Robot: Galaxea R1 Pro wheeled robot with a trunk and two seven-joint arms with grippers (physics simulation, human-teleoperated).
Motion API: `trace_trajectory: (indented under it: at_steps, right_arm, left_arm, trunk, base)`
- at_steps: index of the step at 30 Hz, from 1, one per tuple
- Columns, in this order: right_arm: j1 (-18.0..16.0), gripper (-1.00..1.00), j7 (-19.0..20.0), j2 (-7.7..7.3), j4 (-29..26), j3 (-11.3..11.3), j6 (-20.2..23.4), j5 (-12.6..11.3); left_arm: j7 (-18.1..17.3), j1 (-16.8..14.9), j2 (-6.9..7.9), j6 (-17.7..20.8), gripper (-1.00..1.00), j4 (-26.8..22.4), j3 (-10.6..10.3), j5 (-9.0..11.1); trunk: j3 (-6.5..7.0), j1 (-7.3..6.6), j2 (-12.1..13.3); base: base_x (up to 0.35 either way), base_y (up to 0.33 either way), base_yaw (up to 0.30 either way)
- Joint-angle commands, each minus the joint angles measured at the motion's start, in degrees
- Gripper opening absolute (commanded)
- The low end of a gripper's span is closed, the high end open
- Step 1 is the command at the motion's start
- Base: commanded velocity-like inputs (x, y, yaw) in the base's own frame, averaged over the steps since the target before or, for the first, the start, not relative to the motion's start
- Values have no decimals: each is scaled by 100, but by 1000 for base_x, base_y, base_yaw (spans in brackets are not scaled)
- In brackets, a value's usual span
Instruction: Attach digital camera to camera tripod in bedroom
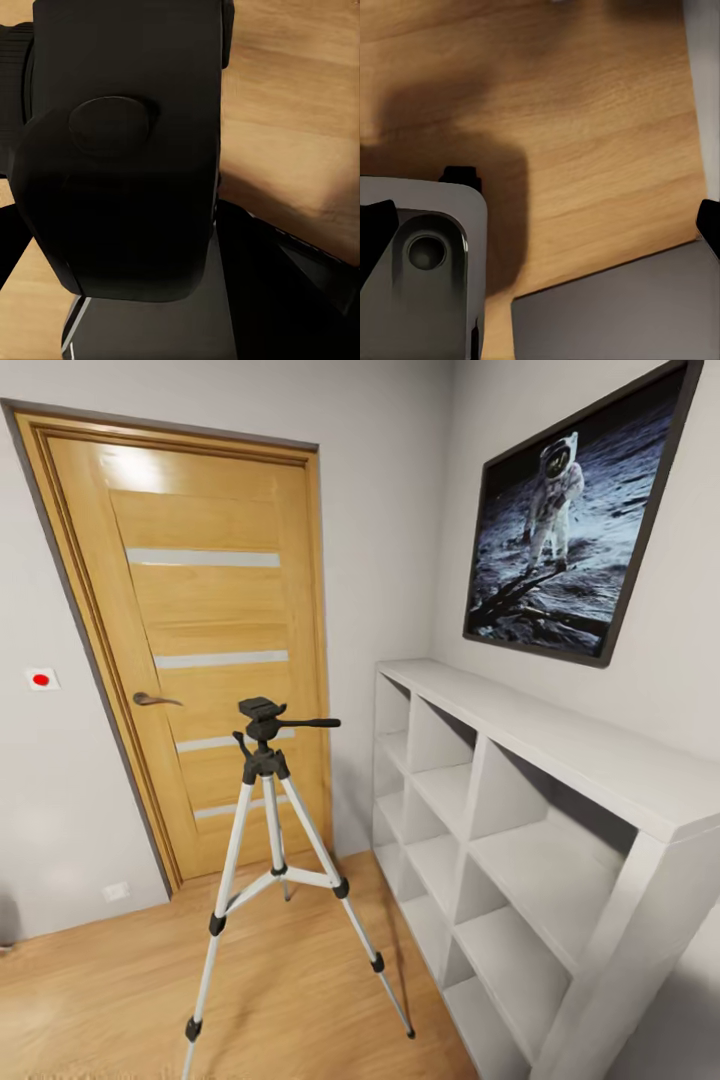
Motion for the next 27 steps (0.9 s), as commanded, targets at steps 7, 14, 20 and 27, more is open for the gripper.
trace_trajectory:
  at_steps: [7, 14, 20, 27]
  right_arm:
    - [-8, 100, 22, -8, 18, -49, -36, 51]
    - [-8, 100, 25, -7, 18, -49, -36, 51]
    - [-8, 100, 24, -9, 18, -49, -36, 51]
    - [-8, 100, 25, -10, 18, -49, -36, 51]
  left_arm:
    - [0, -4, 15, -5, -100, 1, -49, 66]
    - [0, -4, 26, -7, -100, 0, -49, 74]
    - [0, -4, 27, -13, -100, -5, -42, 82]
    - [0, -4, 3, -10, -100, -7, -25, 87]
  trunk:
    - [-8, 1, -6]
    - [-8, 1, -6]
    - [-8, 1, -6]
    - [-8, 1, -6]
  base:
    - [8, -4, 274]
    - [0, 0, 274]
    - [0, 0, 274]
    - [22, -11, 274]
